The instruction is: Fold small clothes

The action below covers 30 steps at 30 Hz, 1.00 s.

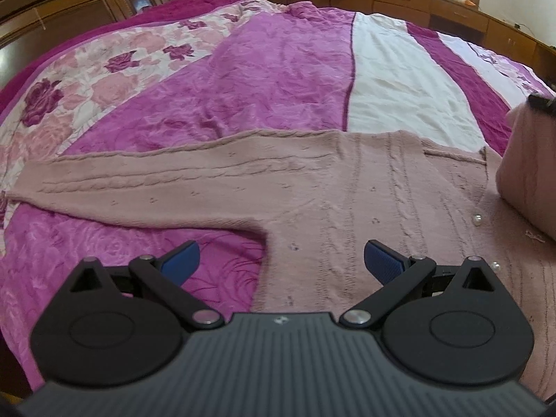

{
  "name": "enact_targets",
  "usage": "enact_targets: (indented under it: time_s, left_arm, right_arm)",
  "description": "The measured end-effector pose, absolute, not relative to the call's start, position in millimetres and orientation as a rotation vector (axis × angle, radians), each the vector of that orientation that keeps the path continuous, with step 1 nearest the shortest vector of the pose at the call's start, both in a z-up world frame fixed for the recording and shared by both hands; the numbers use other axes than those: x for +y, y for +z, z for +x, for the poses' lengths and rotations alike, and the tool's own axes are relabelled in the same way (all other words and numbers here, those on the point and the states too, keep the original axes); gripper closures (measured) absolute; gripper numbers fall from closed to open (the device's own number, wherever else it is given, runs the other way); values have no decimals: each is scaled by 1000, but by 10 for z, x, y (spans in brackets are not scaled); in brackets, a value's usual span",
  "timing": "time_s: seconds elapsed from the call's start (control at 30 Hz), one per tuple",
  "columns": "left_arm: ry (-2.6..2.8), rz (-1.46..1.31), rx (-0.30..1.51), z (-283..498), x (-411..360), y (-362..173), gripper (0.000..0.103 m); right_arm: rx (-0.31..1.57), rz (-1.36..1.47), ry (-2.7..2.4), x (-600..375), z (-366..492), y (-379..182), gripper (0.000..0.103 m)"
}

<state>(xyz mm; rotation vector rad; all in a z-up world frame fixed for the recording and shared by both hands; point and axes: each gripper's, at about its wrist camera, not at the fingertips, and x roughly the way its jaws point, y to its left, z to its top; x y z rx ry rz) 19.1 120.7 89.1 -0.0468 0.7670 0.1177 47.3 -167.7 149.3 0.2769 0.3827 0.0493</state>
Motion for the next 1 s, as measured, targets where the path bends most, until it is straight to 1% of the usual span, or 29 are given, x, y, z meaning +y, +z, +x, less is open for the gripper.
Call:
enact_targets:
  time_s: [0.27,0.5,0.57,0.6,0.63,0.67,0.7,0.73,0.83,0.9,1.0]
  left_arm:
    - [144,-76,791,189,1419,784,0]
    - [143,-94,796,201,1490,740,0]
    - [142,-97,795,202,1494,742,0]
    - [140,-97,794,201,1495,744,0]
    - [139,-98,793,200,1496,748,0]
    - [137,-99,792,198,1492,754,0]
    - [135,-98,790,195,1486,759,0]
    - [131,-96,787,193,1480,769,0]
    - [124,-87,777,188,1446,802,0]
    - [118,-80,769,186,1416,827,0]
    - [106,-73,760,196,1358,859,0]
  right_arm:
    - [537,277,92,-1266,763,828,95]
    - [637,319,155,-1056,841,495,93]
    - [673,356,176,-1063,824,398,85]
    - [689,379,182,-1059,829,357,76]
    - [701,408,196,-1062,819,309,63]
    - [708,432,212,-1066,805,285,57]
    - [709,455,229,-1092,763,271,48]
    - [706,468,243,-1087,729,269,40]
    - [707,465,269,-1054,613,325,29]
    - [706,459,290,-1072,526,400,26]
    - [713,473,322,-1152,386,505,25]
